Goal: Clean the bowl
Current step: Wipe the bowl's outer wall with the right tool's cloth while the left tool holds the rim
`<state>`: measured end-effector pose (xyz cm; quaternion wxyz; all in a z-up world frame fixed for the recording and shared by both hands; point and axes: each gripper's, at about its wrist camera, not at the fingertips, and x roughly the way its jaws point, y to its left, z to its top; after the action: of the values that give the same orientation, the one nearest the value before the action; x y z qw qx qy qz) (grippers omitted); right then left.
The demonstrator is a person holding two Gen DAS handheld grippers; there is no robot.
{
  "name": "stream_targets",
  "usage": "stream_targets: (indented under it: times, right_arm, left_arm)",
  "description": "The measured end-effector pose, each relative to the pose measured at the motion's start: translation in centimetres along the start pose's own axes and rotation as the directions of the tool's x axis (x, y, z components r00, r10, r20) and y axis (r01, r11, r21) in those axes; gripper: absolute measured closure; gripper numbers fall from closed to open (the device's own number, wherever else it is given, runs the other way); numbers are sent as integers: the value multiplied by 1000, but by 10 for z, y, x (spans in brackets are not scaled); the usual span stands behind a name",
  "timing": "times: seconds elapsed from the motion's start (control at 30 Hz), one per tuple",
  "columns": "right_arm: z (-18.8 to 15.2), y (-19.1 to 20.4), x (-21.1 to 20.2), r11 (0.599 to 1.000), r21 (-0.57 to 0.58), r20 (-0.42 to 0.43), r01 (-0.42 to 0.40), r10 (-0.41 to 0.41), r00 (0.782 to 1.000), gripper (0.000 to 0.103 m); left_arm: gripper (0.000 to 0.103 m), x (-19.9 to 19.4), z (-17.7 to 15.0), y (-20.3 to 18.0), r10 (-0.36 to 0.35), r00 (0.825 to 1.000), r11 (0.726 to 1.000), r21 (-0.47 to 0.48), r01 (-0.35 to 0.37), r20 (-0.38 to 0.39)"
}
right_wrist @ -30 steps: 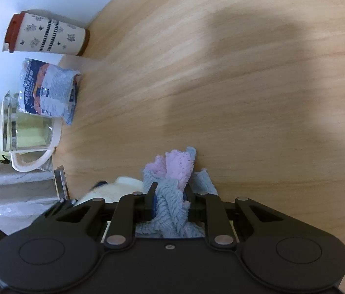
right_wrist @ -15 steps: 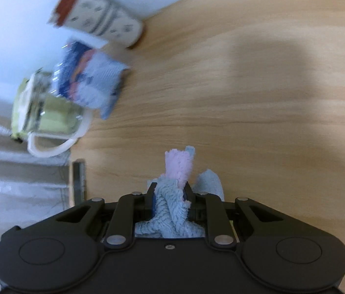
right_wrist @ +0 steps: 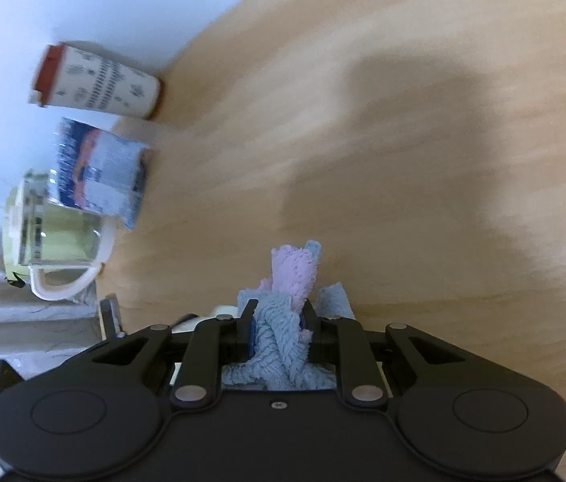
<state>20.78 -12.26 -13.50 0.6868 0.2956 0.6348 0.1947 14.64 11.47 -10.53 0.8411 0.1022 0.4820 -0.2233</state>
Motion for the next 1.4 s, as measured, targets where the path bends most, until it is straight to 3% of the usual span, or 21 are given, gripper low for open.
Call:
stream_targets:
  times: [0.1, 0.23, 0.4, 0.57, 0.6, 0.73, 0.83, 0.9, 1.03, 1.13, 1.2, 1.3, 1.4]
  right_arm:
    - [-5, 23, -10, 995, -98, 40, 16, -12, 999, 82]
    - [-4, 30, -11, 993, -115, 46, 2, 3, 999, 82]
    - [-4, 26, -4, 997, -71, 35, -21, 24, 999, 82]
    - [-7, 14, -4, 994, 33, 38, -101, 100, 994, 82]
    - [-8, 10, -4, 991, 60, 41, -121, 118, 992, 82]
    - [-13, -5, -4, 978, 130, 64, -166, 158, 985, 82]
    - [-17, -17, -8, 969, 167, 87, -181, 168, 982, 82]
    - [-19, -23, -11, 965, 184, 97, -189, 173, 980, 82]
    - [-22, -34, -18, 966, 188, 118, -175, 155, 981, 82]
    - [-22, -42, -24, 965, 195, 132, -174, 150, 980, 82]
    - [-21, -46, -27, 964, 199, 141, -179, 152, 978, 82]
    - [-17, -51, -31, 958, 217, 158, -189, 156, 975, 82]
    - [-8, -53, -35, 954, 227, 169, -195, 159, 973, 82]
  left_arm:
    - [80, -1, 7, -11, 10, 1000, 993, 122, -8, -16]
    - [63, -3, 13, -22, 30, 999, 973, 230, -23, -26]
    - [63, -4, 24, -43, 20, 999, 929, 370, -2, -46]
    - [63, 2, 33, -66, 35, 997, 879, 477, 2, -70]
    - [63, 6, 32, -72, 50, 996, 856, 516, -7, -71]
    - [80, 15, 25, -80, 63, 994, 809, 587, -1, -85]
    - [85, 15, 22, -81, 55, 996, 777, 630, 2, -72]
    - [90, 16, 21, -86, 70, 995, 730, 683, 0, -75]
    - [94, 20, 17, -84, 106, 992, 695, 719, -30, -62]
    - [94, 19, 16, -79, 103, 993, 724, 689, -40, -51]
    - [94, 17, 13, -74, 83, 996, 774, 631, -49, -24]
    - [94, 15, 7, -74, 99, 994, 793, 599, -111, 52]
    - [93, 15, 8, -75, 100, 988, 830, 538, -147, 115]
